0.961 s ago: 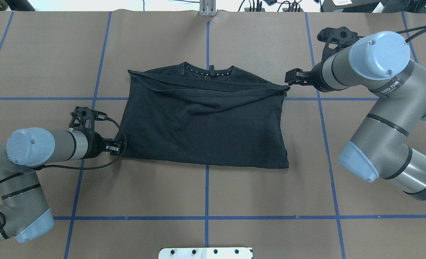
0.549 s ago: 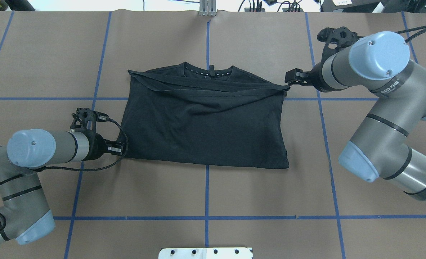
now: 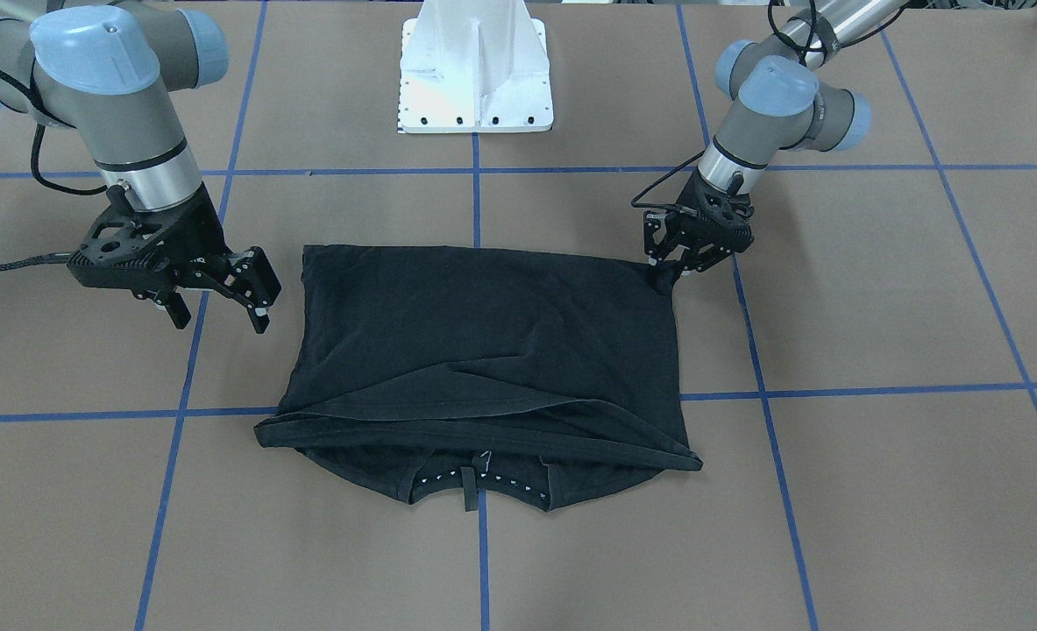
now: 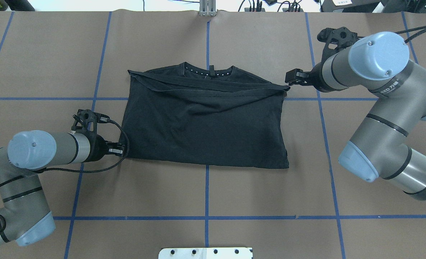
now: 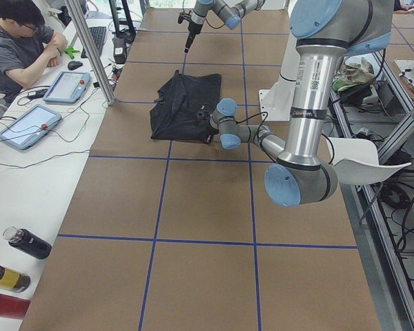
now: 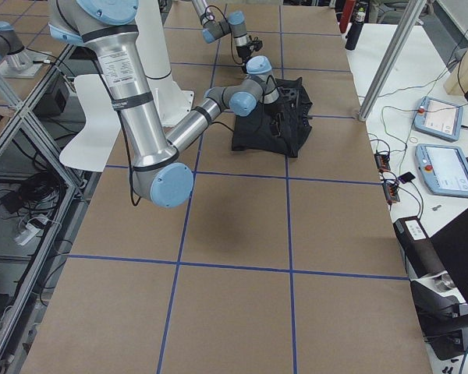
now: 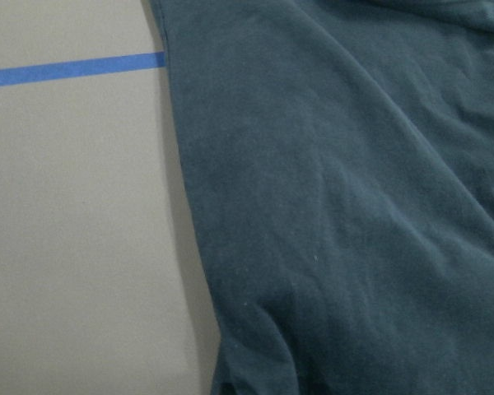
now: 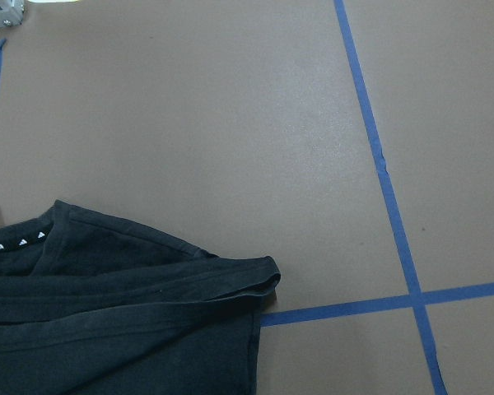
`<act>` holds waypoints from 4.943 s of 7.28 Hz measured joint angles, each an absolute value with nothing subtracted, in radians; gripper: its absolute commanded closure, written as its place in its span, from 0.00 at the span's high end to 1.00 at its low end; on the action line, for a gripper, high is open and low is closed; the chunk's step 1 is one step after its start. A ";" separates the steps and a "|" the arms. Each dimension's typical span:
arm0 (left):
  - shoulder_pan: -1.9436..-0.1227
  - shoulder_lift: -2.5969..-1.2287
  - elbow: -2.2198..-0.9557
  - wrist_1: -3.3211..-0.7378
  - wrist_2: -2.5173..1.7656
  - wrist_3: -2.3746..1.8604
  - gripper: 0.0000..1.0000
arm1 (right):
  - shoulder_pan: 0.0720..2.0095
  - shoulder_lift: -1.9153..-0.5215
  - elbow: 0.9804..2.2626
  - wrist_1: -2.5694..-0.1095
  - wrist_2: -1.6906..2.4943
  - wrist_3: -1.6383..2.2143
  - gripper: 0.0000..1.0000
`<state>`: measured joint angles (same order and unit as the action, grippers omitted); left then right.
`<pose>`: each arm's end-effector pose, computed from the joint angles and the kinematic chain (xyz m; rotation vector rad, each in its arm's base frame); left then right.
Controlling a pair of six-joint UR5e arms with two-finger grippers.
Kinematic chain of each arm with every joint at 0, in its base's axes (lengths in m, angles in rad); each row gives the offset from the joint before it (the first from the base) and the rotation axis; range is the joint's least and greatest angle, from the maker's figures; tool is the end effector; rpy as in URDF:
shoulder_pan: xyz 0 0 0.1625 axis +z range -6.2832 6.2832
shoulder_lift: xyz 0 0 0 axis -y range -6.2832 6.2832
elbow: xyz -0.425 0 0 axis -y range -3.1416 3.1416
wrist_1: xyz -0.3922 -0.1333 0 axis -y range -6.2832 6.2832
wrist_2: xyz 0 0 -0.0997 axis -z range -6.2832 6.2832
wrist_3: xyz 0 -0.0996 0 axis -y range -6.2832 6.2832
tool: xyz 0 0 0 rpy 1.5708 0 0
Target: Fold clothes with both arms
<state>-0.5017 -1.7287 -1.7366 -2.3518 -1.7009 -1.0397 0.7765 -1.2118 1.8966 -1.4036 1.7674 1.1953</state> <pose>0.4433 -0.3805 0.4128 0.4434 1.0170 0.0982 -0.3427 -0.4963 0.3016 0.3088 -0.8156 0.2917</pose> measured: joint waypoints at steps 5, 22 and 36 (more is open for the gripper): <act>-0.573 -1.722 -1.750 -2.335 -1.700 -0.920 0.00 | 0.761 -1.206 1.890 -1.404 1.766 1.197 1.00; -1.125 -2.025 -1.215 -2.489 -1.969 -0.435 1.00 | 0.604 -0.742 1.271 -1.144 1.557 1.474 0.68; -1.118 -2.017 -1.215 -2.491 -1.969 -0.462 1.00 | 0.569 -0.643 1.056 -1.078 1.503 1.401 0.00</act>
<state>-1.1184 -2.0174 -1.2150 -2.4912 -1.9692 -0.4617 0.5691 -0.6432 1.0564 -1.0784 1.5032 1.4010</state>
